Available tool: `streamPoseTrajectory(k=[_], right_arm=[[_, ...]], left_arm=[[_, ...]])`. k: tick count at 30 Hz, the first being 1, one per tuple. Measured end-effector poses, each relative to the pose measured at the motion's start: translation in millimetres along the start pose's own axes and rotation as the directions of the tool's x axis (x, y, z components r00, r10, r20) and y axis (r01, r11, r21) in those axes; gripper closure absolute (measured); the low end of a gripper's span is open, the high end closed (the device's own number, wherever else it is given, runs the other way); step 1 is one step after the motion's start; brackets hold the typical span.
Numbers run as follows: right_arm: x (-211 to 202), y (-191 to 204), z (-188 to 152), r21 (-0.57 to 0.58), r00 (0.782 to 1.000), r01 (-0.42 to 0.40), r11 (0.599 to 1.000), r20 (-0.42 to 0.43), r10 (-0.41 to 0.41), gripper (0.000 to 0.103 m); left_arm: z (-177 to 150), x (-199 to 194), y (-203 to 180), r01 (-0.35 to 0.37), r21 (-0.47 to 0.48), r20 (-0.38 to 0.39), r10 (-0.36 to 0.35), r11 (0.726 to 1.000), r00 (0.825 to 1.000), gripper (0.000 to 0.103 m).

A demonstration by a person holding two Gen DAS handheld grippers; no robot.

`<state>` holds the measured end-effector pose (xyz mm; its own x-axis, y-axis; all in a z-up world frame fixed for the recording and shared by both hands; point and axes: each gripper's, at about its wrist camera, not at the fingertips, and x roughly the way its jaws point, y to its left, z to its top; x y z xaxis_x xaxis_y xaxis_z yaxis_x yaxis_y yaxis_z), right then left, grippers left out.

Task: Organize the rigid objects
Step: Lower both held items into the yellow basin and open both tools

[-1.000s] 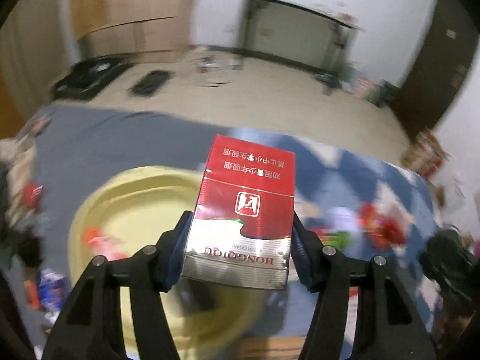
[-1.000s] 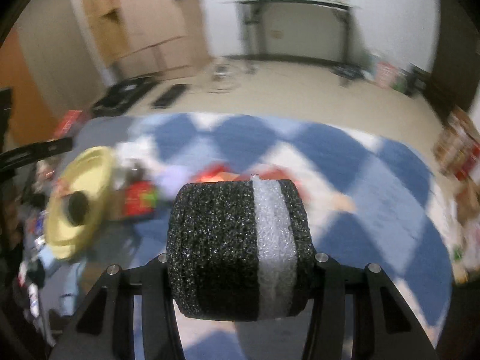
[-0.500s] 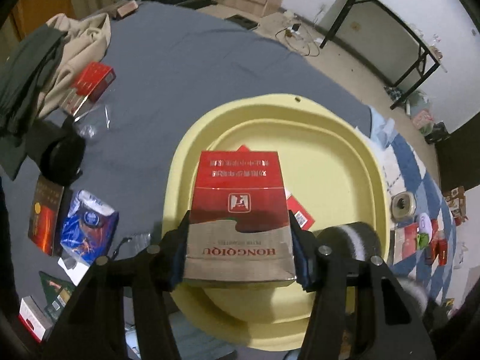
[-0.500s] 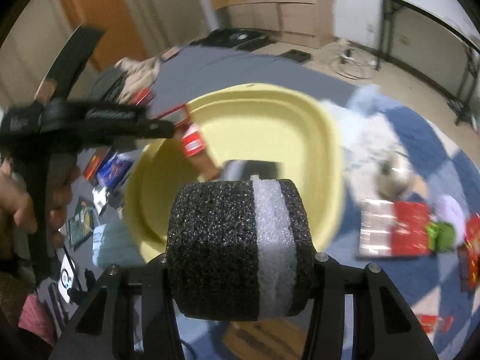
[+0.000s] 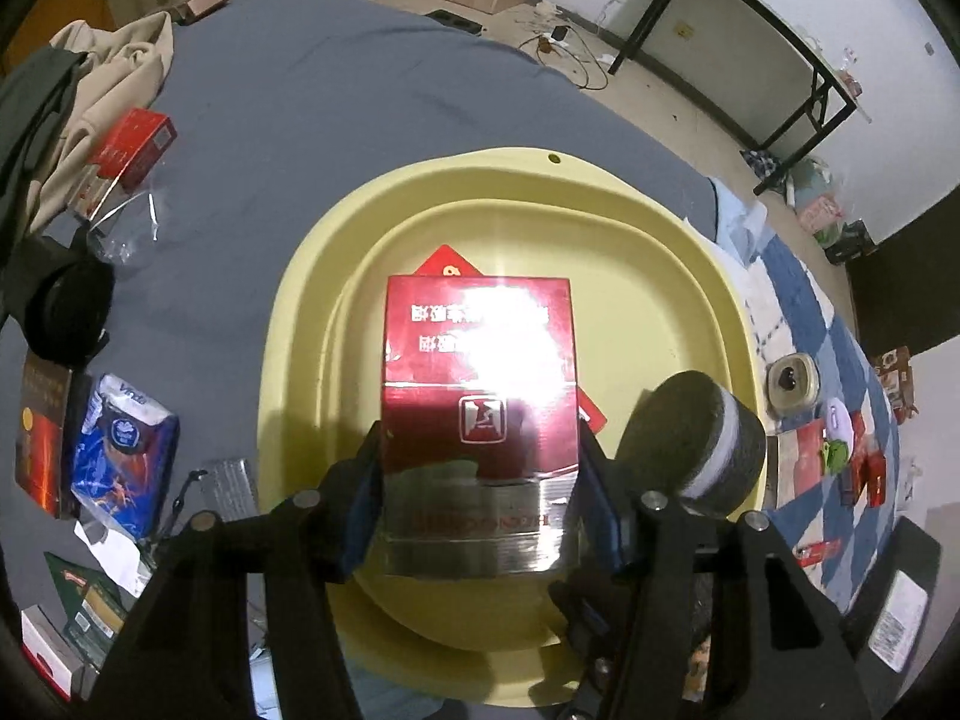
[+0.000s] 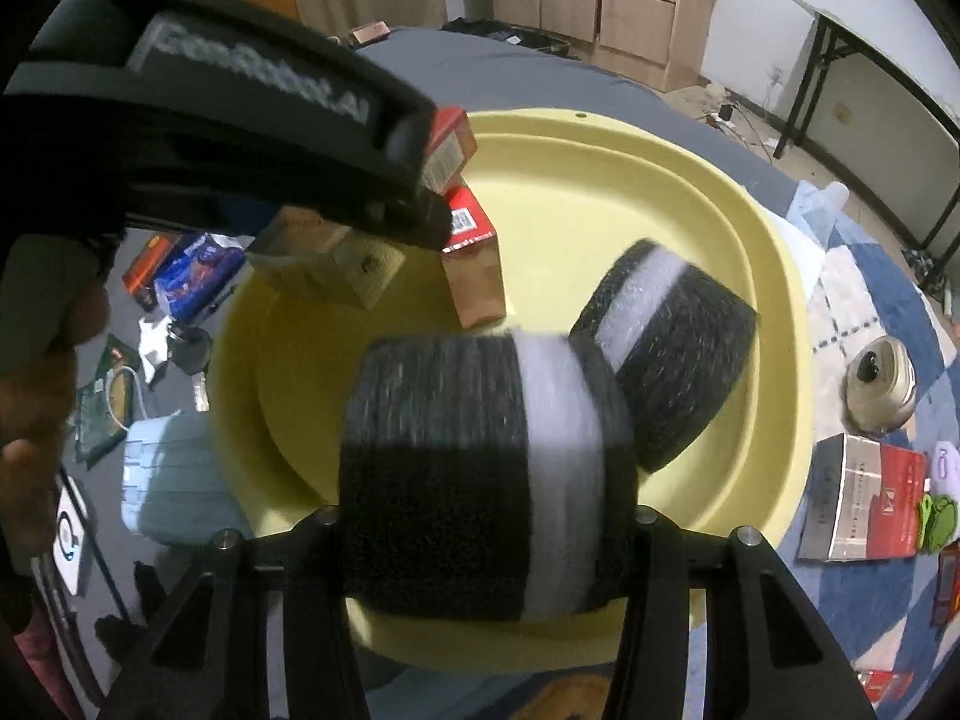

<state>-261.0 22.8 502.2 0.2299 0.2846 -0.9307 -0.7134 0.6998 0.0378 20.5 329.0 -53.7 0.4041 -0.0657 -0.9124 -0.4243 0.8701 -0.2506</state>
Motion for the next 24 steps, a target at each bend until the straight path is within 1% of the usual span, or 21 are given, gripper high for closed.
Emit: streamPoseTrajectory(k=[3,4,5,7,8,11,15,17,18,19,20,21,22,23,24], right_arm=[[7,-2,-3,0.025,1.0,-0.015,1.0,0.008,0.015,0.055],[7,-3,-5,0.026,1.0,-0.013,1.0,0.015,0.012,0.054],[6,-5,-7,0.027,1.0,-0.008,1.0,0.021,0.008,0.052],[9,-7,-10,0.042,1.0,-0.015,0.999,0.022,0.014,0.051],[10,-8,-10,0.05,1.0,-0.022,0.999,0.018,0.021,0.051],[8,-9,-10,0.039,1.0,-0.016,0.999,0.02,0.016,0.051],[7,-9,-12,0.041,0.999,-0.019,0.999,0.035,0.018,0.051],[7,-9,-13,0.038,0.999,-0.015,0.999,0.042,0.013,0.048],[6,-8,-13,0.035,0.999,-0.011,0.999,0.046,0.01,0.047],[4,-8,-13,0.037,0.999,-0.01,0.999,0.052,0.008,0.041],[1,-7,-14,0.043,0.998,-0.02,0.999,0.062,0.017,0.026],[-6,-5,-16,0.053,0.996,-0.033,0.998,0.088,0.028,0.019],[-13,-4,-18,0.059,0.994,-0.034,0.998,0.11,0.028,0.007],[-24,-5,-21,0.063,0.99,-0.037,0.997,0.135,0.028,0.001],[-33,-5,-25,0.067,0.987,-0.047,0.997,0.156,0.036,0.0]], left_arm=[[-1,0,-1,0.001,0.009,-0.003,-0.001,1.0,1.0,0.043],[-1,0,0,-0.003,-0.001,-0.003,0.003,1.0,1.0,0.043],[-1,-1,5,0.0,-0.02,-0.003,0.0,1.0,1.0,0.043],[-2,0,11,0.004,-0.042,-0.006,-0.004,0.999,1.0,0.043],[-3,1,13,-0.005,-0.047,-0.014,0.004,0.999,1.0,0.043],[-4,10,12,-0.029,-0.034,-0.046,0.028,0.999,0.999,0.043],[-4,20,9,-0.027,-0.025,-0.064,0.026,0.999,0.998,0.043],[-4,24,10,-0.036,-0.032,-0.073,0.033,0.999,0.997,0.042],[-4,24,10,-0.034,-0.03,-0.068,0.032,0.999,0.997,0.038],[-3,23,10,-0.032,-0.035,-0.069,0.03,0.999,0.997,0.034],[-2,19,10,-0.024,-0.05,-0.065,0.02,0.998,0.998,0.028],[0,17,8,-0.014,-0.06,-0.058,0.011,0.998,0.998,0.018],[1,12,7,0.002,-0.069,-0.039,-0.005,0.998,0.999,0.012],[3,3,3,0.006,-0.065,-0.004,-0.007,0.998,1.0,0.004],[5,-3,0,0.006,-0.056,0.017,-0.005,0.998,1.0,0.0]])
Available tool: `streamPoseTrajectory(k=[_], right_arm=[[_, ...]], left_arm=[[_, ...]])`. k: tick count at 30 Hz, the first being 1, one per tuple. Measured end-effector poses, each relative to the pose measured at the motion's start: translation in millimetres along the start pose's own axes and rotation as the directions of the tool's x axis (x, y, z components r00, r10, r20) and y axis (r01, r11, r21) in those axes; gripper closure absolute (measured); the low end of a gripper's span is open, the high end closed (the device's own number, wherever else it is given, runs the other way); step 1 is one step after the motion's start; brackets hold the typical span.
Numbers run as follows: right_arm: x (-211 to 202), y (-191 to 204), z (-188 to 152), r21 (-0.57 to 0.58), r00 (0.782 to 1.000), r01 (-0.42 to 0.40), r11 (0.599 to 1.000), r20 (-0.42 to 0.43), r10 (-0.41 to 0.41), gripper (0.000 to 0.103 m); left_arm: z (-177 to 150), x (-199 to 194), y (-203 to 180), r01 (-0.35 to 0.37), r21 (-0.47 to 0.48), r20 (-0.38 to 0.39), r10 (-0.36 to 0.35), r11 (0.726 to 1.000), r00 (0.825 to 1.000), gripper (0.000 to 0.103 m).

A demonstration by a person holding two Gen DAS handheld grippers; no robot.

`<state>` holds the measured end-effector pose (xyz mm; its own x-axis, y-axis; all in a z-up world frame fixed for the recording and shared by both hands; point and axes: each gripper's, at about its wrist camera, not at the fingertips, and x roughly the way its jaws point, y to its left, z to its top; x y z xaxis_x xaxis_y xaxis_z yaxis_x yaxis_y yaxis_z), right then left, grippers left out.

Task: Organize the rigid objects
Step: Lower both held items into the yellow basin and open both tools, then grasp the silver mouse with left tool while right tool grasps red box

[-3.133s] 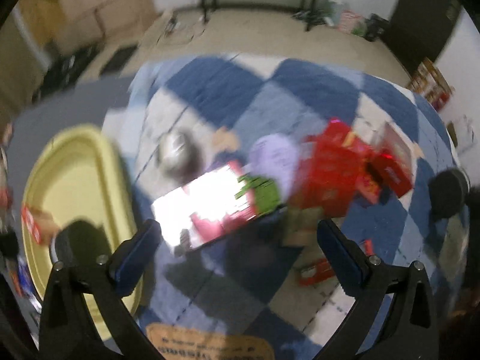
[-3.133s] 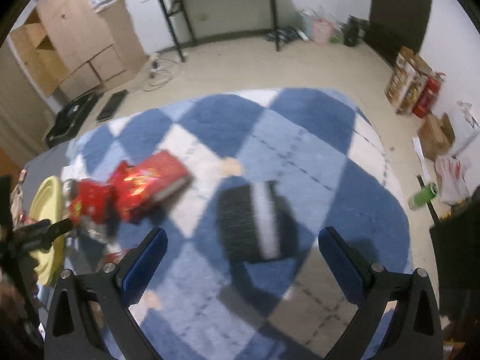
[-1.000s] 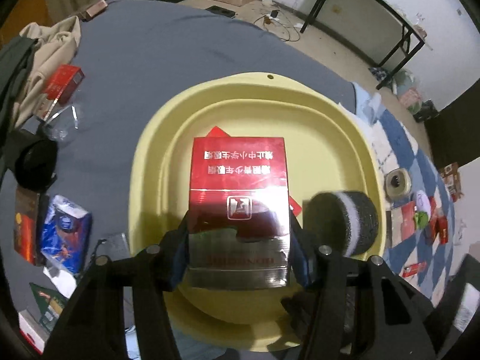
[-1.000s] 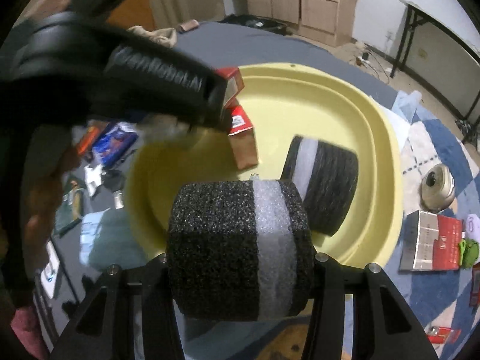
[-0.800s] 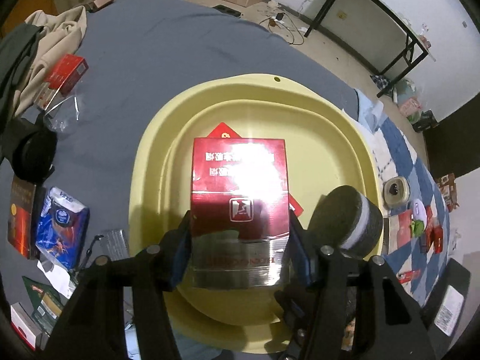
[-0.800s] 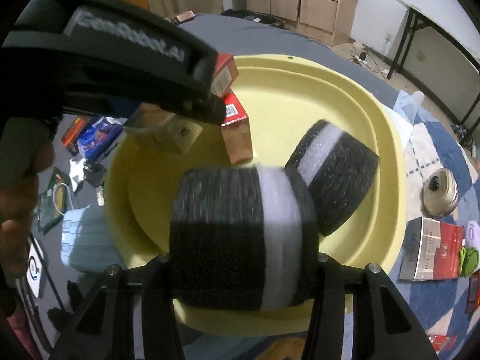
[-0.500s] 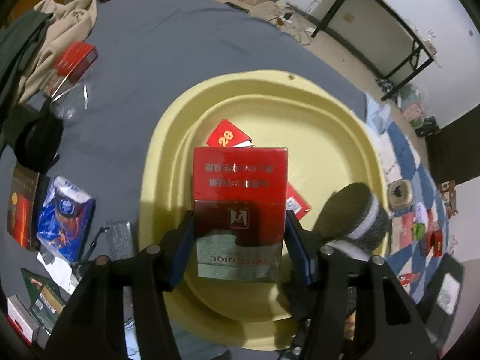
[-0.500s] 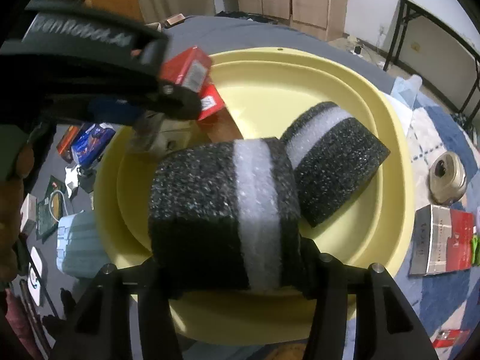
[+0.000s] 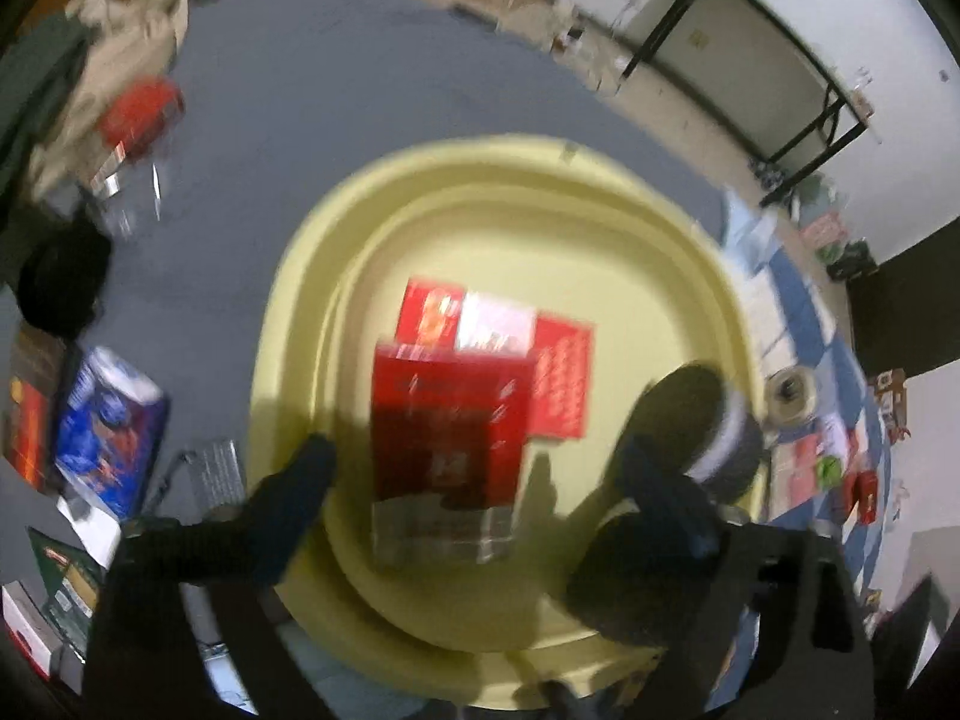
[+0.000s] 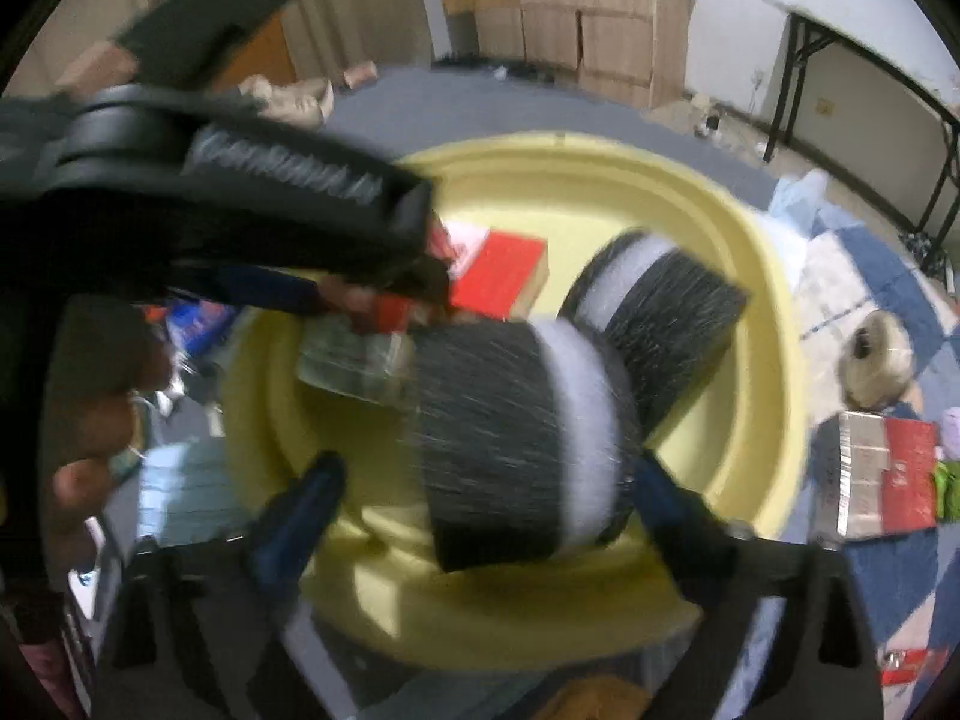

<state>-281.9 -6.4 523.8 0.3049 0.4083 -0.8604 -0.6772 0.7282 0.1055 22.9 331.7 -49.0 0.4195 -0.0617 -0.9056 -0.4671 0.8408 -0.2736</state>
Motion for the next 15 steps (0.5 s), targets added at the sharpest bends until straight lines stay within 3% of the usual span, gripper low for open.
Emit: streamPoseTrajectory(k=[4,8,13,15], right_arm=[[-50,-18,-12,0.055,0.997,-0.007,0.998,0.08,0.003,0.0],[-103,-71,-27,0.125,0.99,0.035,0.992,0.13,-0.051,0.0],[-154,-184,-51,0.227,0.978,0.176,0.958,0.073,-0.197,0.0],[-164,-227,-59,0.283,0.969,0.226,0.932,0.033,-0.245,0.0]], left_arm=[[5,-23,-30,0.056,0.041,0.04,-0.058,0.998,0.998,0.0],[-4,-26,-93,0.046,0.227,0.018,-0.052,0.973,0.999,0.0],[-32,2,-172,0.022,0.39,-0.089,0.014,0.921,0.996,0.0],[-31,11,-195,0.015,0.413,-0.082,0.021,0.911,0.996,0.0]])
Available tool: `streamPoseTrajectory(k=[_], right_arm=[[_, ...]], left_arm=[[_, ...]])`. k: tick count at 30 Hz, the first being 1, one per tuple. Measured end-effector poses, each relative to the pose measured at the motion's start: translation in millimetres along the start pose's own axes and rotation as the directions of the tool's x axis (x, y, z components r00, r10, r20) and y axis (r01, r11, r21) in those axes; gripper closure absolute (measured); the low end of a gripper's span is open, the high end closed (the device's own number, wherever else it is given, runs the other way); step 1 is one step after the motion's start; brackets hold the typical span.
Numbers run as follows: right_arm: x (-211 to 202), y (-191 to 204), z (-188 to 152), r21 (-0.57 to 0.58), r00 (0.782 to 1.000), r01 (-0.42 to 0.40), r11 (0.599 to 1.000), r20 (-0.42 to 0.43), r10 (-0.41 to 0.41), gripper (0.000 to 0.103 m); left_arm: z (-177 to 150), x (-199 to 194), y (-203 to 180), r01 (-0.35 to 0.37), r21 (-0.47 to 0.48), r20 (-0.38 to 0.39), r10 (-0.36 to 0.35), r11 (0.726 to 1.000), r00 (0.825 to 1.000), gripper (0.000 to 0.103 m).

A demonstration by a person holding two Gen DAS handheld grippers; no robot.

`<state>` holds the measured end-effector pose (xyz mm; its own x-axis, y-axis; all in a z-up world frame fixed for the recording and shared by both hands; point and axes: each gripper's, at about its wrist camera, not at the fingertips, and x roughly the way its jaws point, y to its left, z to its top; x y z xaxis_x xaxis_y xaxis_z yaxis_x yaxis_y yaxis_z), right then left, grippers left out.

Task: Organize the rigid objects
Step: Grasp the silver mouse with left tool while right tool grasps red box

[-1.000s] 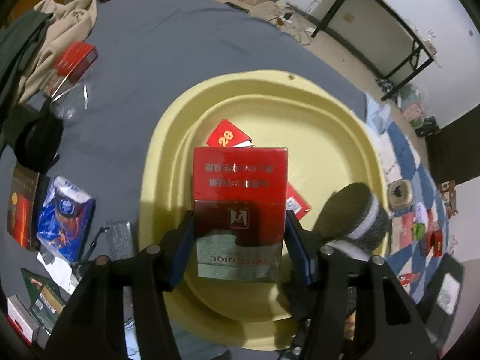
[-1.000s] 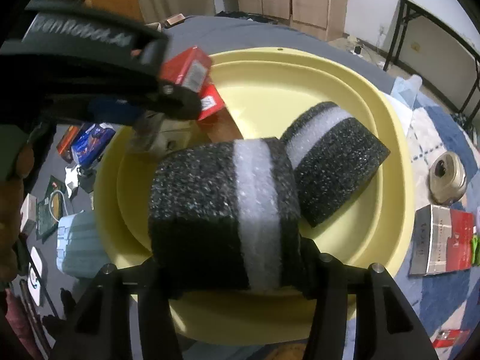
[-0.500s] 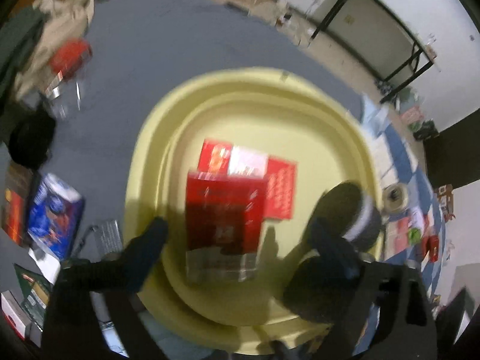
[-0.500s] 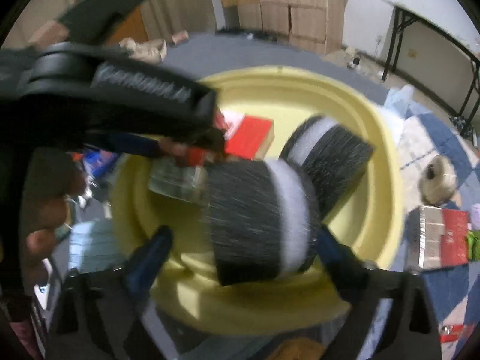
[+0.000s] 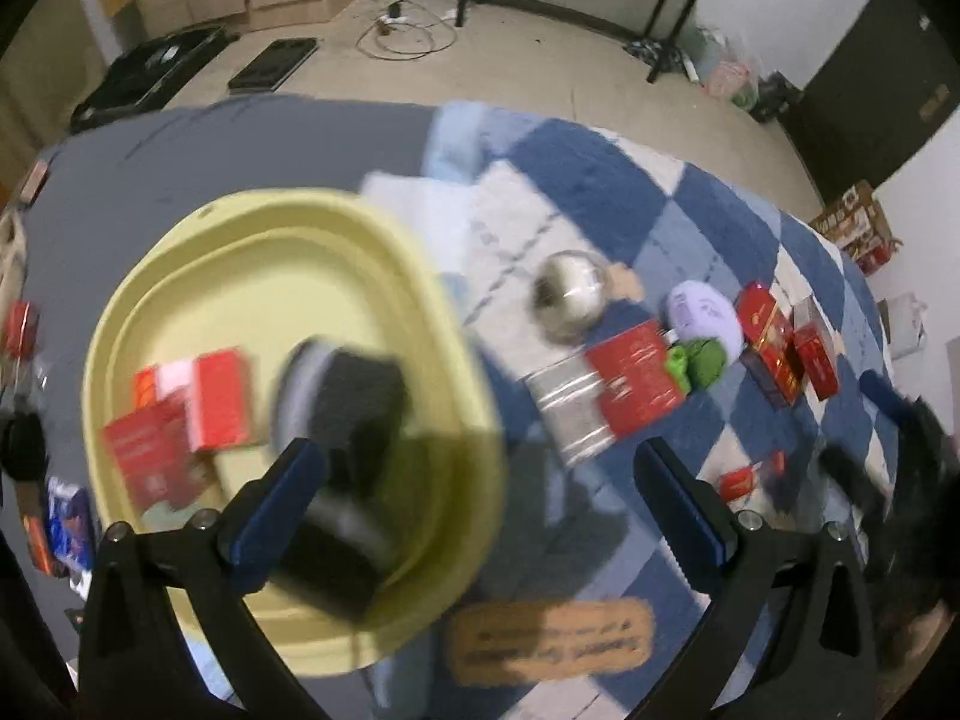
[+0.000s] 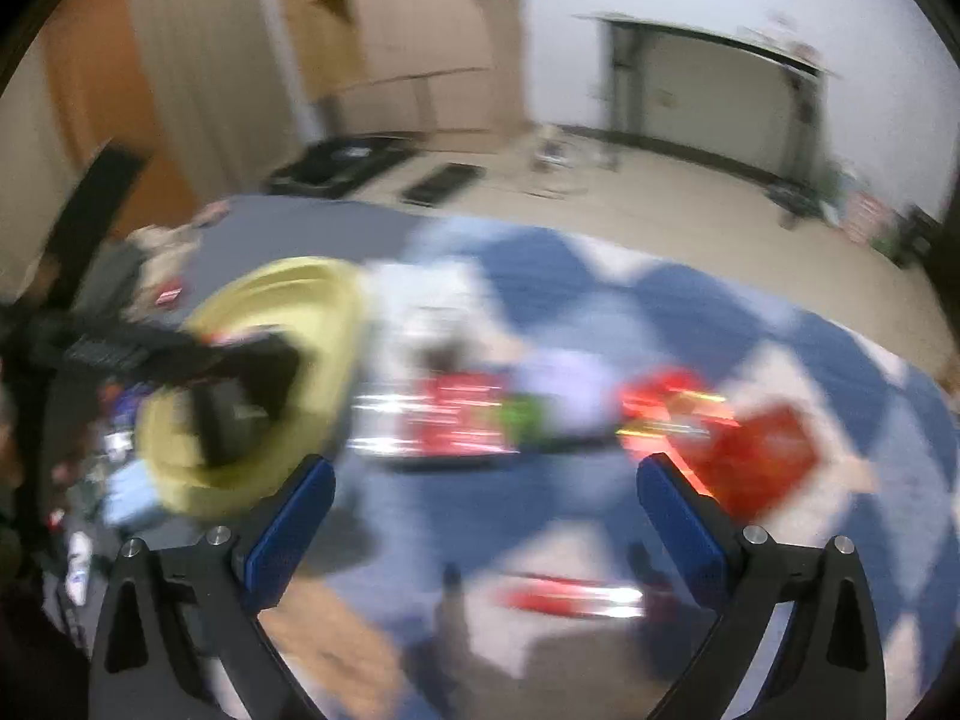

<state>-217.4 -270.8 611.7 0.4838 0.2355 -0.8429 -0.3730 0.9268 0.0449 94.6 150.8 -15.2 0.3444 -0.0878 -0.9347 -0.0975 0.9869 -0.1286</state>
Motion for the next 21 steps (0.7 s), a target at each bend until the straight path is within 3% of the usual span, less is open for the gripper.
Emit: streamPoseTrajectory(k=[4,6,12,14,21], right_arm=[[8,-79,4,0.11,0.998,0.006,0.994,-0.059,0.0,0.0],[13,-99,6,0.116,0.998,0.002,0.993,-0.065,0.005,0.0],[37,-118,14,0.151,0.99,-0.094,0.984,-0.085,0.108,0.0],[44,-118,14,0.138,0.986,-0.122,0.983,-0.097,0.136,0.0],[81,-139,4,0.141,0.979,-0.123,0.982,-0.148,0.143,0.0]], left_arm=[[18,18,-28,-0.107,0.098,0.023,0.106,0.989,0.994,0.0],[24,35,-40,-0.109,0.12,0.006,0.109,0.987,0.994,0.0],[39,70,-41,-0.141,0.061,-0.024,0.142,0.988,0.989,0.0],[43,77,-46,-0.161,0.086,-0.003,0.161,0.983,0.987,0.0],[53,88,-52,-0.094,0.075,0.01,0.093,0.993,0.996,0.002]])
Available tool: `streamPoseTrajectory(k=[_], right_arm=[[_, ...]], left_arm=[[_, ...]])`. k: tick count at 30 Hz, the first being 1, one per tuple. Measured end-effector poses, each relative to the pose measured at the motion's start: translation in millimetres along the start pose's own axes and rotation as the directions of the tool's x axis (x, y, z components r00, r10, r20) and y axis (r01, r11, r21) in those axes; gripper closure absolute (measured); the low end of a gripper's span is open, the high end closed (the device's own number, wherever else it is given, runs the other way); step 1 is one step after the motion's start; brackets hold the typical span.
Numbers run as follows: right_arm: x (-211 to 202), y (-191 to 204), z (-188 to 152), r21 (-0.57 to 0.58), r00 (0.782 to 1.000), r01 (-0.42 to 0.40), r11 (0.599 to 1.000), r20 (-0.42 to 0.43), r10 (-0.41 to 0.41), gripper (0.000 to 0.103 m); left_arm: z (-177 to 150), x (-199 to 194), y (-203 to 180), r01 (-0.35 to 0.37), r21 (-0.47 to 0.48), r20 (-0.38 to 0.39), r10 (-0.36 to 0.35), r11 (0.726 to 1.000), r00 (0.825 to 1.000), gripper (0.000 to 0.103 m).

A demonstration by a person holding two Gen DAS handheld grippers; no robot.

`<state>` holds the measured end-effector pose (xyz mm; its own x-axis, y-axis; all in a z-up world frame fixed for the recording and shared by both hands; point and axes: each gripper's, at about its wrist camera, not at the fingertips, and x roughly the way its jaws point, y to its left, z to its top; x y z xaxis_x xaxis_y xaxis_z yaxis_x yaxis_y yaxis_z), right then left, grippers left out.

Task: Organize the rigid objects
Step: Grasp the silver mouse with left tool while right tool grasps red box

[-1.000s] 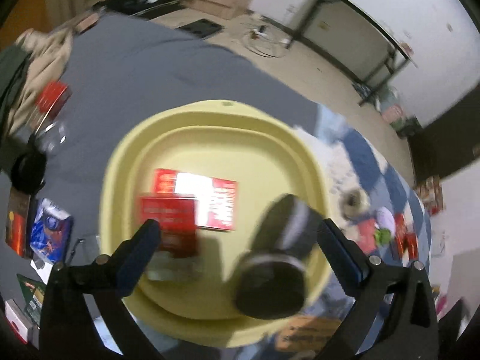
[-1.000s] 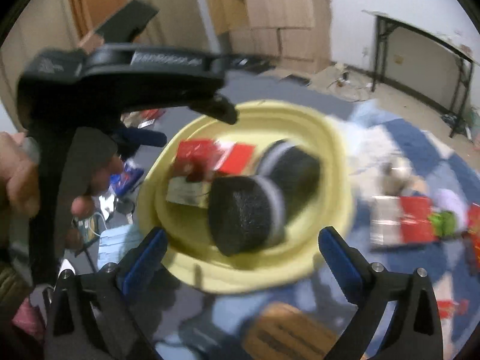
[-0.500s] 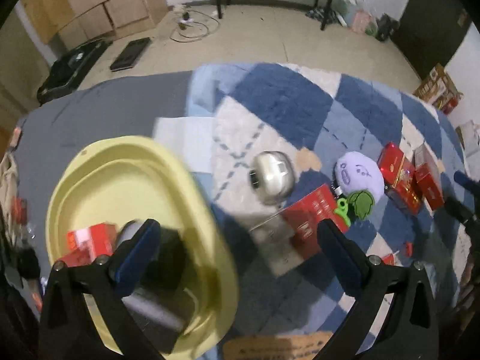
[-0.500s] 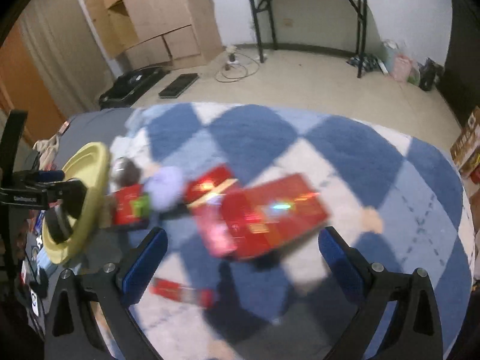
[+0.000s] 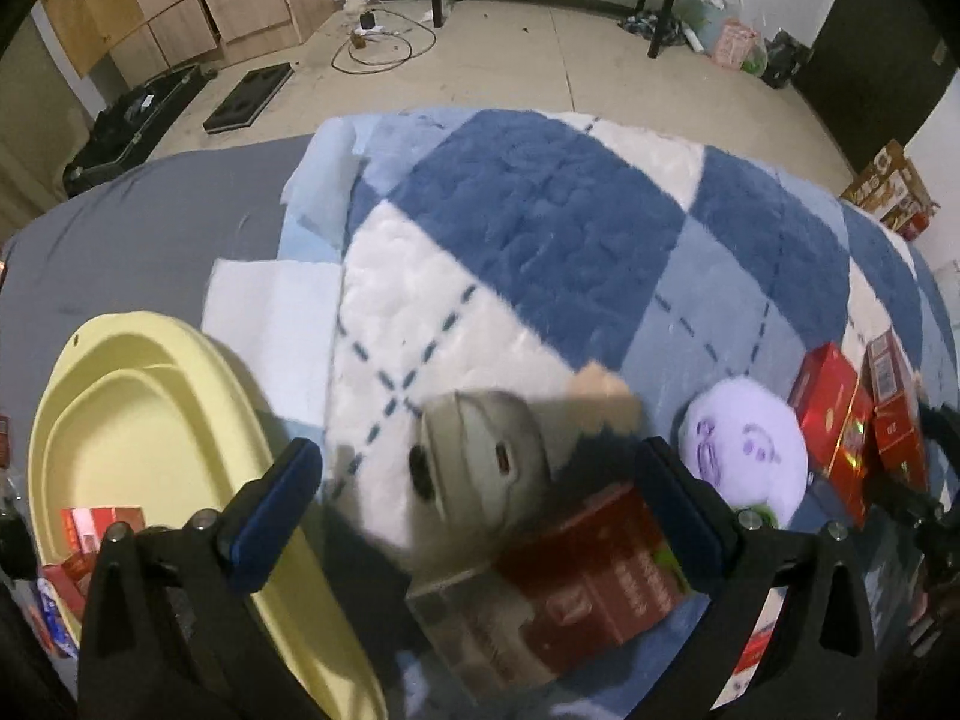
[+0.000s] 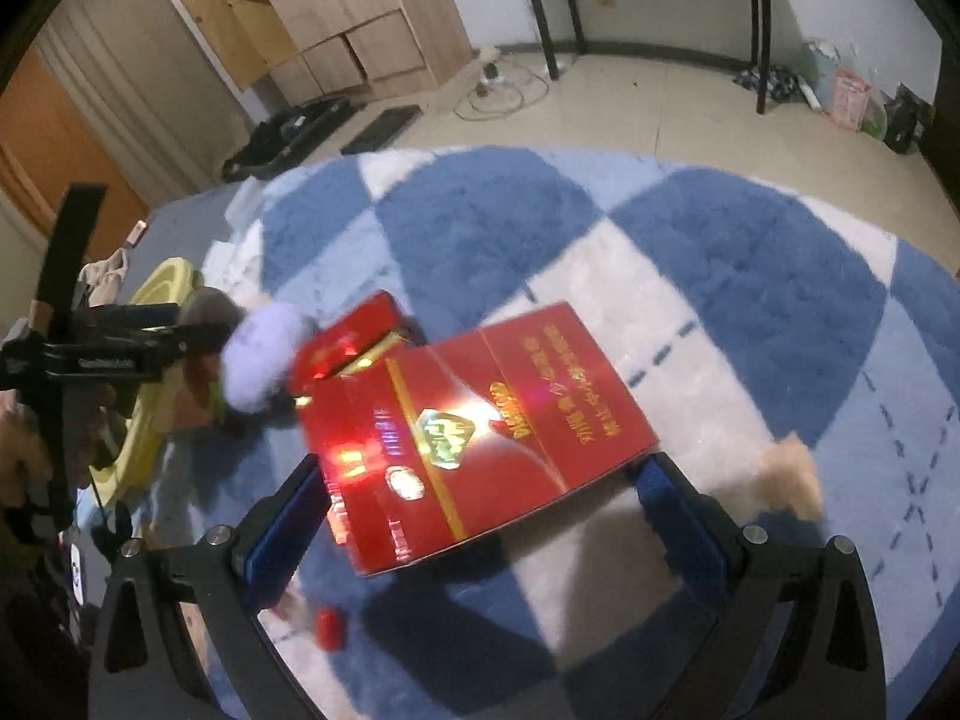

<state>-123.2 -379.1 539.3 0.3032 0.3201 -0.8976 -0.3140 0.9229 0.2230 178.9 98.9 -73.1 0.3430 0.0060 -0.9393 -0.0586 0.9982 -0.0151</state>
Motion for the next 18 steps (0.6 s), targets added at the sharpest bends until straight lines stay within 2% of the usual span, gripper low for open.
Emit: streamPoseTrajectory(k=[1,3,7,10,14,18], right_arm=[[1,0,1,0.003,1.0,-0.01,1.0,0.011,0.01,0.0],[-1,-5,2,0.01,0.999,-0.036,0.999,0.041,0.036,0.0],[-1,-8,-7,0.002,0.994,-0.039,0.999,0.102,0.038,0.005],[0,-2,-11,-0.039,0.994,-0.013,0.999,0.112,0.017,0.006],[-8,2,-15,-0.039,0.99,-0.001,0.999,0.138,0.007,0.007],[-34,18,-14,-0.071,0.981,0.027,0.997,0.194,-0.012,0.007]], left_arm=[[-1,1,1,0.008,-0.004,0.0,-0.008,1.0,1.0,0.006],[-2,6,3,0.039,-0.019,-0.015,-0.039,0.999,0.999,0.038],[-5,6,2,0.041,-0.002,-0.002,-0.041,0.999,0.999,0.058],[-8,2,4,0.06,-0.003,0.004,-0.06,0.998,0.998,0.058],[-11,-9,8,0.079,-0.014,0.019,-0.078,0.997,0.997,0.058],[-8,-44,27,0.114,-0.053,0.074,-0.11,0.992,0.991,0.058]])
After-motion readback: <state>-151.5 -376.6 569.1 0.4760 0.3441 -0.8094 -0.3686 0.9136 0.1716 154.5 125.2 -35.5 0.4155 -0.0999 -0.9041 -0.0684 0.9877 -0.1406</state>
